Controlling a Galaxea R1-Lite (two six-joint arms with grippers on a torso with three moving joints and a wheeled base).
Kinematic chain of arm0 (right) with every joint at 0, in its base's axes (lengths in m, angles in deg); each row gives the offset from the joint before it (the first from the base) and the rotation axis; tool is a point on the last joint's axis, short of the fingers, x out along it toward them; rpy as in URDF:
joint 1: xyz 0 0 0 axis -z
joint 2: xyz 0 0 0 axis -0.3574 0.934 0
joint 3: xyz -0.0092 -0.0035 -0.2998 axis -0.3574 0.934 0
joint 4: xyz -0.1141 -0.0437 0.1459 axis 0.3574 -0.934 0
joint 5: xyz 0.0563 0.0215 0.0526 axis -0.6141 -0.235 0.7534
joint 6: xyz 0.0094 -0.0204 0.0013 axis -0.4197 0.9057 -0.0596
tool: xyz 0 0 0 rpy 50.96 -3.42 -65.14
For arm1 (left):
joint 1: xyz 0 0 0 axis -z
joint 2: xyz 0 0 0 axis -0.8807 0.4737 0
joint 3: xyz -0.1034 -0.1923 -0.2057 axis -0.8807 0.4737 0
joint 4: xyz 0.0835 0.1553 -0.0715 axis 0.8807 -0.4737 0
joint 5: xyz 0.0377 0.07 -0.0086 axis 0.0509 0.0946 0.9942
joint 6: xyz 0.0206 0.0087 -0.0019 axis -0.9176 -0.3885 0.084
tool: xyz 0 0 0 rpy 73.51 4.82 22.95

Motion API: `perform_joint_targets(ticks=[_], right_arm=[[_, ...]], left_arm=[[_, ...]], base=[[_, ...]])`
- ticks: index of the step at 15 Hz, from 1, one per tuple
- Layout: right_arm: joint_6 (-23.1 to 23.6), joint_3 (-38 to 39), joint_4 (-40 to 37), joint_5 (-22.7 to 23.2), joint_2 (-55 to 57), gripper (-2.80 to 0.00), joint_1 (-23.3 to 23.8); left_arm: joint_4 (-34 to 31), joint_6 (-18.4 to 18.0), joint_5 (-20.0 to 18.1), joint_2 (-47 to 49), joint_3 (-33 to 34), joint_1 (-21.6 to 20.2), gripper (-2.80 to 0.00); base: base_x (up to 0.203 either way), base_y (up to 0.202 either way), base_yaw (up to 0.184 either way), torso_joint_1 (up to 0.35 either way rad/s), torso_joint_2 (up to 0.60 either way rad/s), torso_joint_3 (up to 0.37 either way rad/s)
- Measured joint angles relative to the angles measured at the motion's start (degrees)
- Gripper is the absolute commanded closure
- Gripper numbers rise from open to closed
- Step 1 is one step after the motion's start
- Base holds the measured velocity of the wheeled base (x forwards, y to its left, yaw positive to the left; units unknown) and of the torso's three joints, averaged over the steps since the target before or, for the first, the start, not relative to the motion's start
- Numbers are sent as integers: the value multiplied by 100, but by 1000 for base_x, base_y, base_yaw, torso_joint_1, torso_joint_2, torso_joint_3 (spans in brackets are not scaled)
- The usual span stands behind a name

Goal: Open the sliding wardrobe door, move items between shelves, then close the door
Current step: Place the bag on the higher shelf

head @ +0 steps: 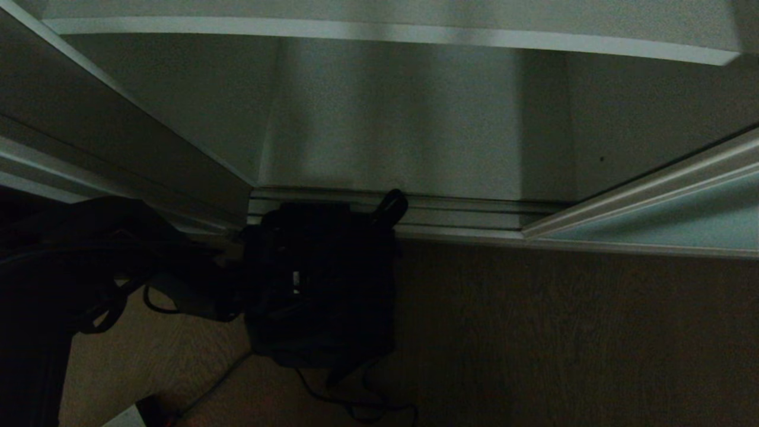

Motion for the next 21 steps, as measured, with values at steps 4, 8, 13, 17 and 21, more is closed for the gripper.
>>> perform_joint_targets(ticks=[4, 8, 13, 17, 21], right_arm=[[0, 0, 0, 0, 0, 0, 0], [2, 0, 0, 0, 0, 0, 0], [0, 0, 0, 0, 0, 0, 2], [-1, 0, 0, 0, 0, 0, 0], [-2, 0, 0, 0, 0, 0, 0]], left_arm=[[62, 591, -866, -17, 115, -234, -280], [398, 928, -1697, 148, -74, -482, -280], [1004, 925, -2490, 431, -301, -556, -280], [1027, 973, -3033, 526, -358, -585, -280], [1093, 1022, -3086, 612, -457, -600, -280]], base=[[0, 0, 0, 0, 0, 0], [0, 0, 0, 0, 0, 0], [0, 0, 0, 0, 0, 0], [0, 0, 0, 0, 0, 0], [0, 0, 0, 0, 0, 0]])
